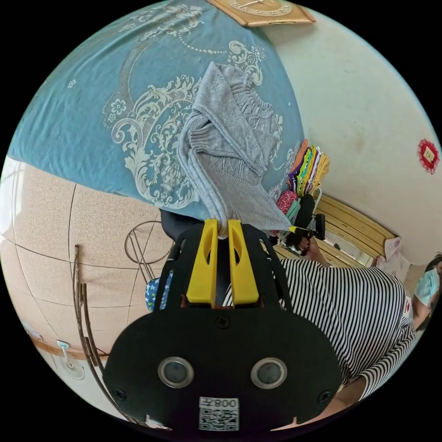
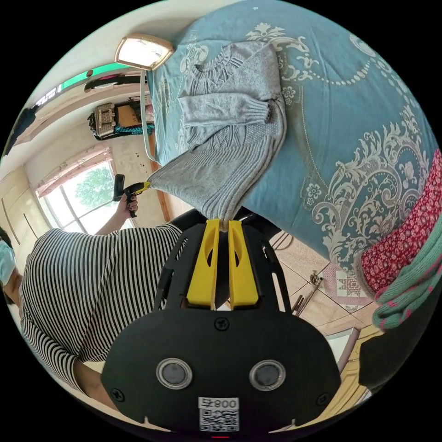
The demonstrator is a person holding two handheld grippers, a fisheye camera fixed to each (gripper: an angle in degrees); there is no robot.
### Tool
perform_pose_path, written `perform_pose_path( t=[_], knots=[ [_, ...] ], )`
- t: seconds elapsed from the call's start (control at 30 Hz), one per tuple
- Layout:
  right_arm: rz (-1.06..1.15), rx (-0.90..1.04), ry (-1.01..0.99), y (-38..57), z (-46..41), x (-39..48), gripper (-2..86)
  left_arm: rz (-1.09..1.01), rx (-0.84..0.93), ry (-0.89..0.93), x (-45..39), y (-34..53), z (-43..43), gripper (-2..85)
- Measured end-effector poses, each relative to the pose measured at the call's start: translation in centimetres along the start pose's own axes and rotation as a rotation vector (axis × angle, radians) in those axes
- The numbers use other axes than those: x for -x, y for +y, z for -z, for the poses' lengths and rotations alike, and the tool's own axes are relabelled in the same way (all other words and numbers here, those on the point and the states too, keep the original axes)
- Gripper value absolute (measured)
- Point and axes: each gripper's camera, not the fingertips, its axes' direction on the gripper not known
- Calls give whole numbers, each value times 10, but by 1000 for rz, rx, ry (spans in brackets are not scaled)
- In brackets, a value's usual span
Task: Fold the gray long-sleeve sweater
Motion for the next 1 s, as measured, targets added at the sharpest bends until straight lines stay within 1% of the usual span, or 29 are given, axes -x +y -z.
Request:
perform_pose_path(
  t=[0.2, 0.43, 0.67, 1.0],
  knots=[
    [56, -66, 1, -56, 42, 12, 30, -61, -81, 31, -34, -61, 38, 30],
    [96, -136, 19, -157, 91, 11, 26, -91, -146, 23, -69, -148, 70, 29],
    [109, -120, 69, -261, 116, 5, 24, -89, -170, -4, -104, -241, 90, 32],
    [86, -102, 91, -369, 134, -20, 24, -67, -159, -28, -142, -348, 109, 33]
  ],
)
